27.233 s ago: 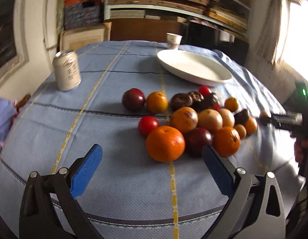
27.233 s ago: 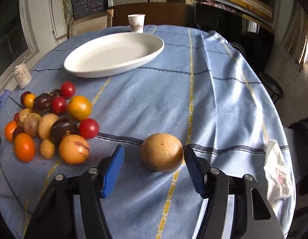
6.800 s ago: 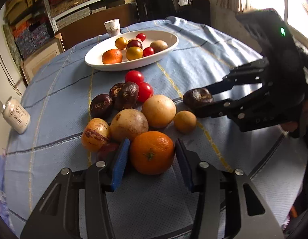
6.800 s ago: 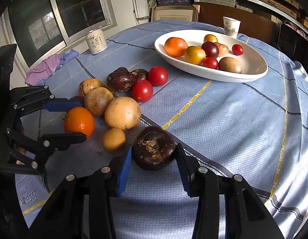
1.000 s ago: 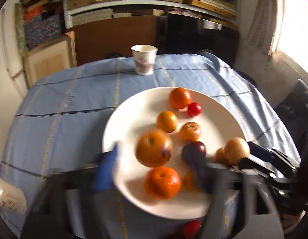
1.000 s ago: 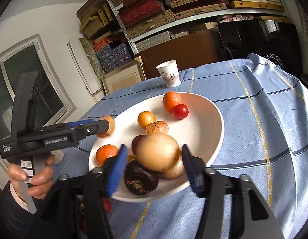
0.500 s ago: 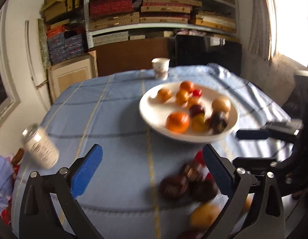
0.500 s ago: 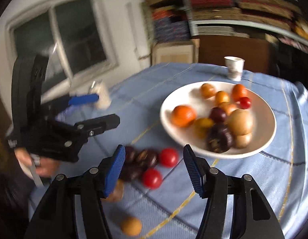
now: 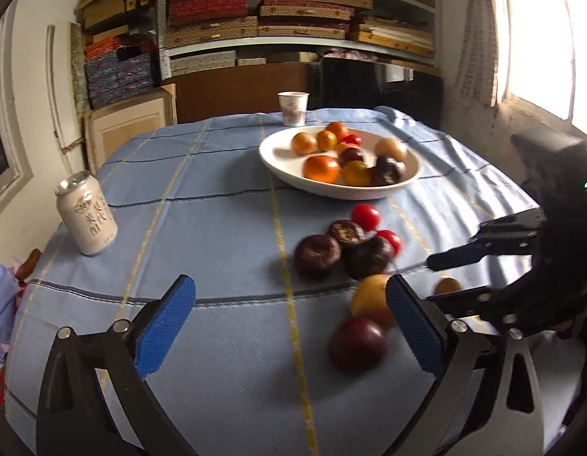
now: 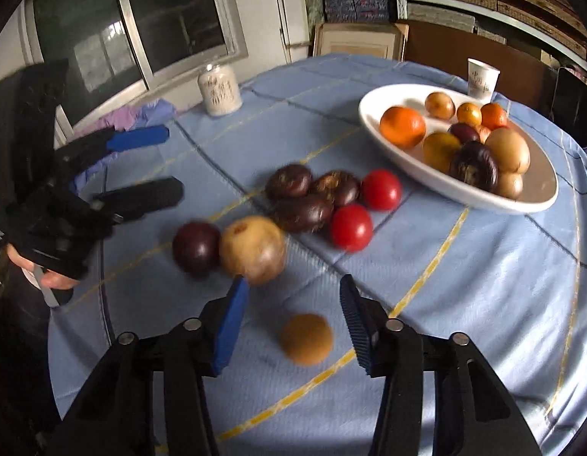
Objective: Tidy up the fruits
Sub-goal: 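Grasp the small brown fuzzy fruit with the right tool, then grasp the dark red plum with the left tool while the right tool holds its fruit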
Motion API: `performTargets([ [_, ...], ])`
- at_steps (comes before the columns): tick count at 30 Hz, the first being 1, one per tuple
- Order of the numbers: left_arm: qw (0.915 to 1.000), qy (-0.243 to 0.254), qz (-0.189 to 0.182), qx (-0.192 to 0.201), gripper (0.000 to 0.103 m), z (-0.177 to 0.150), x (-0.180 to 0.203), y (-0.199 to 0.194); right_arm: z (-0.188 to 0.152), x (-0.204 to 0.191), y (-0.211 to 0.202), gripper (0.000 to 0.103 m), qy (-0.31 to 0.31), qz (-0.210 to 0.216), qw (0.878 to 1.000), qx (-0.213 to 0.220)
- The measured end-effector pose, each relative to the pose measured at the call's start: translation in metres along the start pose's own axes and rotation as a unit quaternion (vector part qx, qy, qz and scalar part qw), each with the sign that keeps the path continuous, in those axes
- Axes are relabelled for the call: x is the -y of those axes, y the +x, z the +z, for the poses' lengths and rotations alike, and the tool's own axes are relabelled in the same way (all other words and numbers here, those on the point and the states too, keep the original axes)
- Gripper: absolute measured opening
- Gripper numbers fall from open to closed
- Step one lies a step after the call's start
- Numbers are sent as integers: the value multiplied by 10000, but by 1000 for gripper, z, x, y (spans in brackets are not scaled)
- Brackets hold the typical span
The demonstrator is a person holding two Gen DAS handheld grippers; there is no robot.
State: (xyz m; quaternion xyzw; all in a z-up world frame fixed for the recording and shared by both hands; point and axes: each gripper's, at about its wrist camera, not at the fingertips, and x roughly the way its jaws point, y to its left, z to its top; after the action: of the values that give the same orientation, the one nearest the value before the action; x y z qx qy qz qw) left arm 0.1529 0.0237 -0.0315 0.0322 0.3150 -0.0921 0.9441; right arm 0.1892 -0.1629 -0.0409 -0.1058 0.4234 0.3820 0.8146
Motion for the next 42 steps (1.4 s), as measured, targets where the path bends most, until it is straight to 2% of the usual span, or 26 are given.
performTargets([
  [2, 9998, -53, -163, -24, 98, -2, 0, -1, -4, 0, 3, 47, -48, -97, 9999, -94],
  [6, 9990, 48, -324, -314, 98, -3, 6, 9, -7, -1, 5, 47, -40, -168, 9998, -112],
  [8, 9984, 168, -342, -407, 98, -4, 12, 12, -8, -2, 5, 41, -50, -162, 9998, -115],
  [10, 9981, 240, -377, -429, 98, -5, 15, 13, -9, -2, 7, 39, -50, -176, 9997, -173],
  [21, 9947, 493, -516, -741, 98, -10, 24, 22, -9, 5, 7, 34, 27, -269, 9994, -211],
  [24, 9937, 529, -560, -819, 91, -11, 24, 24, -9, 7, 7, 31, 35, -288, 9993, -215],
  [26, 9927, 541, -608, -884, 83, -11, 25, 26, -10, 7, 6, 27, 31, -255, 9994, -213],
  [30, 9919, 534, -658, -945, 79, -13, 25, 28, -11, 9, 4, 27, 46, -192, 9996, -181],
  [34, 9896, 584, -810, -1033, 69, -14, 28, 30, -9, 16, -3, 27, 272, 90, 9996, -16],
  [38, 9876, 498, -886, -1195, 59, -15, 26, 36, -9, 19, -2, 27, 362, 66, 9993, -6],
  [42, 9865, 426, -937, -1270, 55, -16, 23, 39, -9, 21, 0, 27, 400, 55, 9992, -48],
])
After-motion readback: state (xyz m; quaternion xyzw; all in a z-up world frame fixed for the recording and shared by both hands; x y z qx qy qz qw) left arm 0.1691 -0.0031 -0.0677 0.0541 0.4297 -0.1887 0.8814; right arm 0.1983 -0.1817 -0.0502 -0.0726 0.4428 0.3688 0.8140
